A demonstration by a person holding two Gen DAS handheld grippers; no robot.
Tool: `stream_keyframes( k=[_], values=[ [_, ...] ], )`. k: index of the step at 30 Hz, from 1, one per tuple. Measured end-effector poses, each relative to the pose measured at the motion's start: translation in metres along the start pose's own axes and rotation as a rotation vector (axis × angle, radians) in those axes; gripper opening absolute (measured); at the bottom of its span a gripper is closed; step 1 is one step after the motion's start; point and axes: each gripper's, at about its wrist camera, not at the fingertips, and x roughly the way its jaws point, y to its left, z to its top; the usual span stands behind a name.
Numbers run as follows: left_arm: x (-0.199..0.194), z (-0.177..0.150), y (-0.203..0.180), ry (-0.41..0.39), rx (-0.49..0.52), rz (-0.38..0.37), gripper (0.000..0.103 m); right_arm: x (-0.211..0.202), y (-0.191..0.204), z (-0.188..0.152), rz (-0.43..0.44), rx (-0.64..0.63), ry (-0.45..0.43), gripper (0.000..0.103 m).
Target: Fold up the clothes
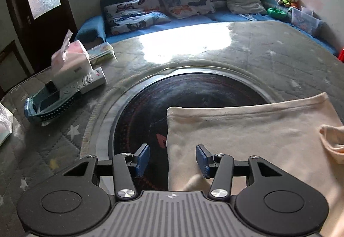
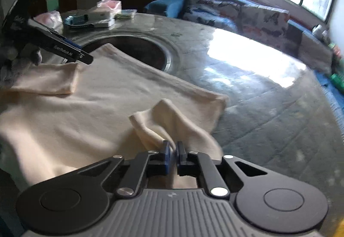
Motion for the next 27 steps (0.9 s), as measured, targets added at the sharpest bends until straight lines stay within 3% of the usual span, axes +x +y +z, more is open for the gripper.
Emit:
stream_keyframes(
  k=[5, 9, 11, 14, 18, 24, 26, 27],
  values=[
    [0.009, 0.004, 0.001, -0.011, -0.012, -0.017, 0.049, -0.014, -0.038, -0.005, -0.164, 0.073, -0.014, 0.0],
    [0.012, 0.007, -0.002, -0.028, -0.004, -0.032, 0.035, -0.03, -0.056, -0.005, -0.104, 0.147, -0.027, 0.007],
    [0.013, 0.009, -0.005, -0.032, 0.001, -0.039, 0.025, -0.033, -0.051, -0.004, -0.045, 0.137, -0.037, 0.015],
    [0.013, 0.009, -0.009, -0.043, 0.015, -0.04, 0.019, -0.03, -0.033, 0.001, 0.056, 0.098, -0.049, 0.026],
    [0.011, 0.009, -0.003, -0.048, -0.003, -0.035, 0.021, -0.016, -0.008, 0.008, 0.15, 0.034, -0.033, 0.037],
    [0.007, 0.01, 0.008, -0.062, -0.022, -0.026, 0.033, 0.004, 0.025, 0.013, 0.185, -0.048, -0.001, 0.036],
    [0.009, 0.011, 0.009, -0.055, -0.027, -0.036, 0.037, 0.009, 0.028, 0.013, 0.171, -0.062, 0.007, 0.035],
    [0.011, 0.012, 0.009, -0.053, -0.024, -0.041, 0.037, 0.012, 0.029, 0.014, 0.162, -0.065, 0.006, 0.028]
  ],
)
